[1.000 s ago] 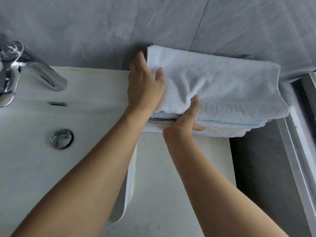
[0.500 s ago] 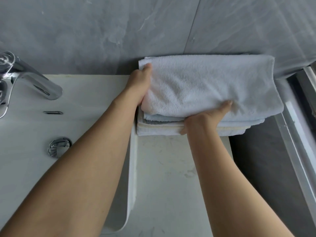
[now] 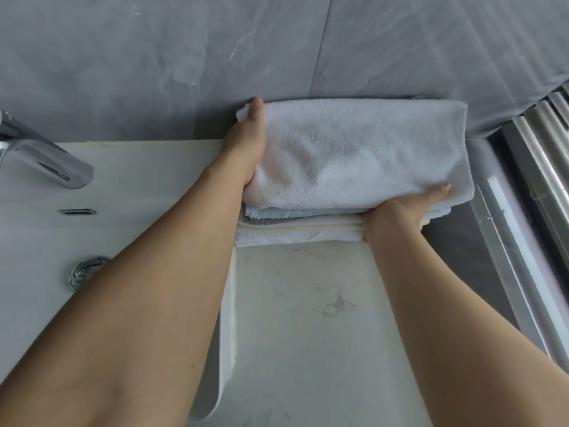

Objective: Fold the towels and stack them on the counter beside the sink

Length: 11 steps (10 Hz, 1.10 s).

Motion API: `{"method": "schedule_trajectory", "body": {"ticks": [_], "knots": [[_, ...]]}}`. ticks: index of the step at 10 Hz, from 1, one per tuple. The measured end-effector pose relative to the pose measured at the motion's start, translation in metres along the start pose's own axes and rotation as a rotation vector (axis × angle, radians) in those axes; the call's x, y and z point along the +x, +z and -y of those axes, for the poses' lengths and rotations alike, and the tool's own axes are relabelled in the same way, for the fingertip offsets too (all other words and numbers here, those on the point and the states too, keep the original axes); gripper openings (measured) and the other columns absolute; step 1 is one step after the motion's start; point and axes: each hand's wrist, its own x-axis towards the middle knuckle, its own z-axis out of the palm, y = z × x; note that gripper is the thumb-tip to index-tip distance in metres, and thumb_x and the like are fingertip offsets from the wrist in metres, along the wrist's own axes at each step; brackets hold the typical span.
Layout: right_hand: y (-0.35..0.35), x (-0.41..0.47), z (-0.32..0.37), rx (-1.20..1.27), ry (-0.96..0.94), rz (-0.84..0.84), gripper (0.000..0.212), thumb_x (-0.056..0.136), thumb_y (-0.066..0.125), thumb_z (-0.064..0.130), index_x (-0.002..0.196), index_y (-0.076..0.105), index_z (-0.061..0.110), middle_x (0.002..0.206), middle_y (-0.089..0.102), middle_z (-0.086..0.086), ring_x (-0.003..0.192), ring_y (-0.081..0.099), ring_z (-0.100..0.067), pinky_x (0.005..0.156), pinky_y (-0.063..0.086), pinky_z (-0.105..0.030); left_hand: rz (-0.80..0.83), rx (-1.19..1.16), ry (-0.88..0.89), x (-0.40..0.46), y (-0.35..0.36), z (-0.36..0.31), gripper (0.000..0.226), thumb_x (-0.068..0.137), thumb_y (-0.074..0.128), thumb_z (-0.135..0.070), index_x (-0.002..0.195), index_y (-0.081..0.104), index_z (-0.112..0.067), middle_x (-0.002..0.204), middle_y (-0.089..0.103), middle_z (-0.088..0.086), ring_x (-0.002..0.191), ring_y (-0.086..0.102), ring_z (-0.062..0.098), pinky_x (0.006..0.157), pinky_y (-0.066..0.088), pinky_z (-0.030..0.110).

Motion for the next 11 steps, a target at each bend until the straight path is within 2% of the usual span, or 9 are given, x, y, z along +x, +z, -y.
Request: {"method": "schedule_trajectory", "body": {"ticks": [1,4,5,6,7,8,9,10,11], "knots": [[-0.002,-0.004,-0.004,-0.006,-0.046,-0.012,0.111,0.049,0.049,0.093,0.143,0.035,0.037,0.138,0.048,0.013,0.121,0.052,-0.025,0.097,0.040,-0.042,-0.039,-0.003,0.035,0.003,0.001,0.004,0.073,0.095,0.031,-0.070,0.143,0.050,-0.017,0.146,0.049,0.009,0.114,0.050,0.020,0.085,0.032,0.027],[-0.010,-0.017,-0.012,0.000,-0.004,0.085,0.116,0.053,0.053,0.090,0.151,0.015,0.040,0.153,0.028,0.015,0.135,0.038,-0.026,0.106,0.031,-0.048,-0.007,-0.037,-0.036,-0.008,-0.008,-0.002,0.083,0.091,0.041,-0.073,0.147,0.042,-0.011,0.151,0.044,0.007,0.134,0.045,0.024,0.089,0.031,0.027],[-0.019,-0.019,-0.016,-0.040,0.030,0.127,0.110,0.056,0.054,0.089,0.149,0.024,0.037,0.150,0.035,0.012,0.134,0.038,-0.026,0.106,0.030,-0.046,-0.035,0.041,0.002,-0.024,-0.013,-0.002,0.080,0.094,0.039,-0.067,0.147,0.042,-0.008,0.150,0.046,0.009,0.126,0.049,0.023,0.088,0.031,0.027],[-0.031,-0.022,-0.019,-0.056,0.068,0.190,0.104,0.061,0.056,0.086,0.148,0.029,0.037,0.149,0.040,0.007,0.135,0.038,-0.029,0.108,0.028,-0.049,-0.088,0.138,0.068,-0.051,-0.014,-0.001,0.080,0.094,0.037,-0.067,0.144,0.045,-0.006,0.144,0.052,0.010,0.098,0.048,0.017,0.080,0.033,0.027],[-0.048,-0.028,-0.022,-0.091,0.066,0.240,0.105,0.063,0.053,0.084,0.151,0.022,0.037,0.152,0.036,0.002,0.138,0.034,-0.031,0.112,0.024,-0.052,-0.177,0.221,0.114,-0.081,-0.011,0.011,0.081,0.093,0.037,-0.068,0.145,0.041,-0.006,0.144,0.050,0.009,0.113,0.054,0.023,0.082,0.036,0.029],[-0.066,-0.034,-0.027,-0.063,0.117,0.340,0.108,0.061,0.051,0.084,0.152,0.019,0.036,0.157,0.029,0.000,0.142,0.028,-0.030,0.113,0.020,-0.050,-0.216,0.253,0.129,-0.105,-0.008,0.027,0.074,0.093,0.037,-0.065,0.143,0.042,-0.010,0.141,0.052,0.009,0.124,0.052,0.029,0.099,0.044,0.041],[-0.081,-0.043,-0.031,-0.154,0.153,0.377,0.097,0.073,0.048,0.081,0.153,0.017,0.035,0.159,0.023,0.001,0.145,0.024,-0.030,0.113,0.017,-0.050,-0.230,0.239,0.129,-0.127,-0.005,0.039,0.068,0.096,0.038,-0.060,0.139,0.045,-0.007,0.139,0.052,0.010,0.125,0.051,0.030,0.102,0.042,0.042],[-0.091,-0.048,-0.031,-0.183,0.152,0.372,0.082,0.085,0.043,0.072,0.153,0.020,0.033,0.157,0.028,0.002,0.142,0.028,-0.027,0.111,0.020,-0.048,-0.289,0.326,0.168,-0.140,-0.010,0.041,0.077,0.097,0.036,-0.062,0.147,0.034,-0.003,0.152,0.039,0.014,0.138,0.039,0.029,0.111,0.031,0.039],[-0.105,-0.053,-0.012,-0.152,0.021,0.382,0.063,0.090,0.042,0.059,0.143,0.040,0.026,0.125,0.049,0.006,0.112,0.045,-0.018,0.091,0.035,-0.035,-0.391,0.367,0.254,-0.146,-0.038,0.028,0.085,0.095,0.030,-0.068,0.149,0.033,-0.003,0.154,0.036,0.017,0.140,0.036,0.028,0.113,0.027,0.038]]}}
